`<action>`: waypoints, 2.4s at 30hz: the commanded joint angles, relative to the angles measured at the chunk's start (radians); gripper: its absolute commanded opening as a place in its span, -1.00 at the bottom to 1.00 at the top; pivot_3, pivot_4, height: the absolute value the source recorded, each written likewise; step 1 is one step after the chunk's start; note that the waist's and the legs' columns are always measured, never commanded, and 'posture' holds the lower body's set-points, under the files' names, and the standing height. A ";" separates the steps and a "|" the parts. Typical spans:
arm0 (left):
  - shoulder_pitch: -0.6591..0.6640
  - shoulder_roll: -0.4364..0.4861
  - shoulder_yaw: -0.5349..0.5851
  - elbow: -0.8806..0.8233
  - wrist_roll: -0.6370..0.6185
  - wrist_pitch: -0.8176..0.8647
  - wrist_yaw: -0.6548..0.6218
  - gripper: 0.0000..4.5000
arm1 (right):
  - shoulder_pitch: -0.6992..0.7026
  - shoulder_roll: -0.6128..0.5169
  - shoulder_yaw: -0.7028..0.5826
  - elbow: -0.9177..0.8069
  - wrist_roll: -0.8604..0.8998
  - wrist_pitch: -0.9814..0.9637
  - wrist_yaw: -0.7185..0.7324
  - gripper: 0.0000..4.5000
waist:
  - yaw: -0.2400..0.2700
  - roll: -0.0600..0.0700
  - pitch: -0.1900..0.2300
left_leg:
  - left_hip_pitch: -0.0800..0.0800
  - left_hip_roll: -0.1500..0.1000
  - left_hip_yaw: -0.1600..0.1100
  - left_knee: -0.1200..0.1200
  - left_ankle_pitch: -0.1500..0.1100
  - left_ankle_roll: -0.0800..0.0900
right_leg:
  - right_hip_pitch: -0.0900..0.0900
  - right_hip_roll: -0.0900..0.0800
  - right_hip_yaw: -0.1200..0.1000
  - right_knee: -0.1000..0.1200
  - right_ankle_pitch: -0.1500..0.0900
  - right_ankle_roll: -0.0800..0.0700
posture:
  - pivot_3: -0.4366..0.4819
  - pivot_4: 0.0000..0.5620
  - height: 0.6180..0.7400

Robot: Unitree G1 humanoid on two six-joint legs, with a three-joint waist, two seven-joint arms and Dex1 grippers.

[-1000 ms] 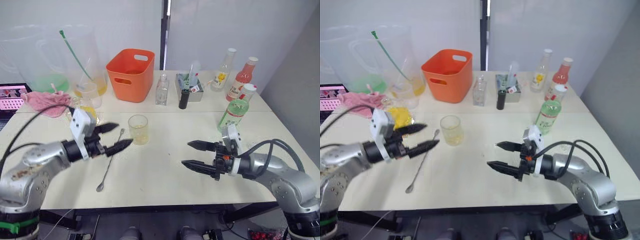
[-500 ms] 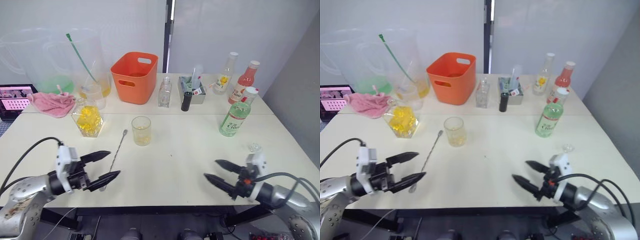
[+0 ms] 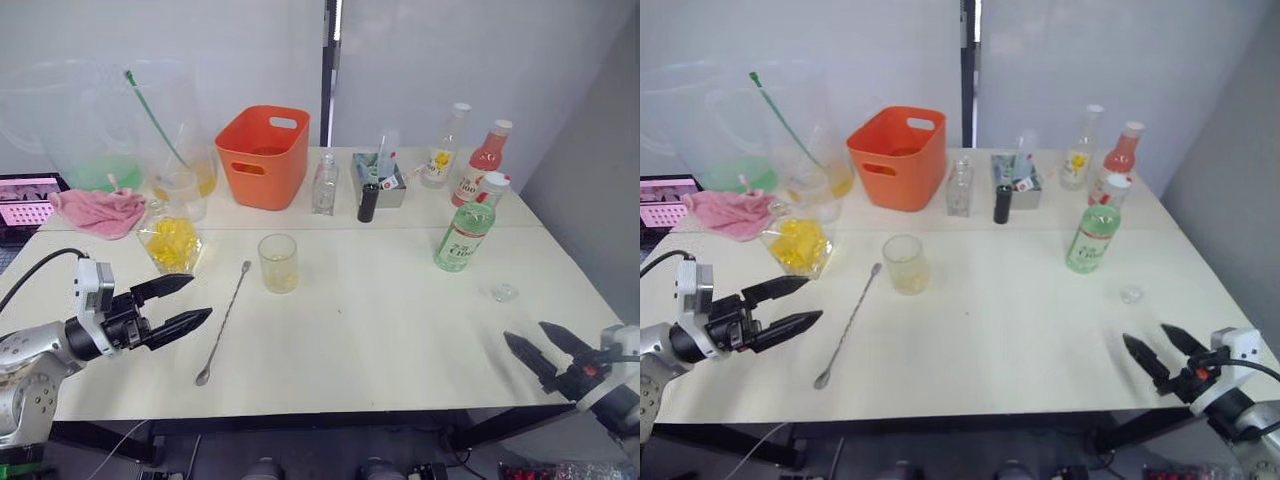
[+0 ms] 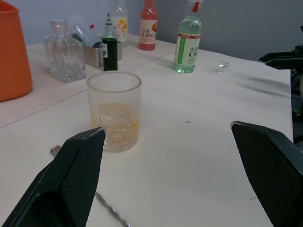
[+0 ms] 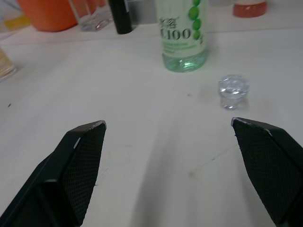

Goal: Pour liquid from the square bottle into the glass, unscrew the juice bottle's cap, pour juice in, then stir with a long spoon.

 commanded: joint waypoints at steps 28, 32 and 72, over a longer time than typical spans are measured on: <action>0.202 -0.105 0.056 -0.354 -0.075 0.027 0.228 0.99 | -1.124 -0.072 0.359 0.953 -0.379 -0.288 -0.053 1.00 | -0.009 0.005 0.003 | -0.002 -0.002 0.000 -0.002 0.000 0.000 | -0.002 -0.001 0.001 -0.001 0.000 0.000 | -0.05 -0.47 1.00; 0.217 -0.107 0.054 -0.357 -0.062 0.014 0.241 1.00 | -1.178 -0.074 0.367 1.031 -0.397 -0.304 -0.024 0.89 | -0.012 0.006 0.003 | -0.002 -0.002 0.000 -0.002 0.000 0.000 | -0.002 -0.001 0.001 -0.001 0.000 0.000 | -0.05 -0.47 1.00; 0.066 -0.019 -0.067 -0.236 0.007 0.002 0.071 1.00 | -0.776 0.080 0.701 -0.383 -0.016 0.381 0.011 -0.35 | -0.009 0.011 0.006 | -0.016 -0.001 -0.002 -0.001 0.000 0.001 | -0.018 -0.001 0.000 0.002 0.001 0.000 | -0.05 -0.47 1.00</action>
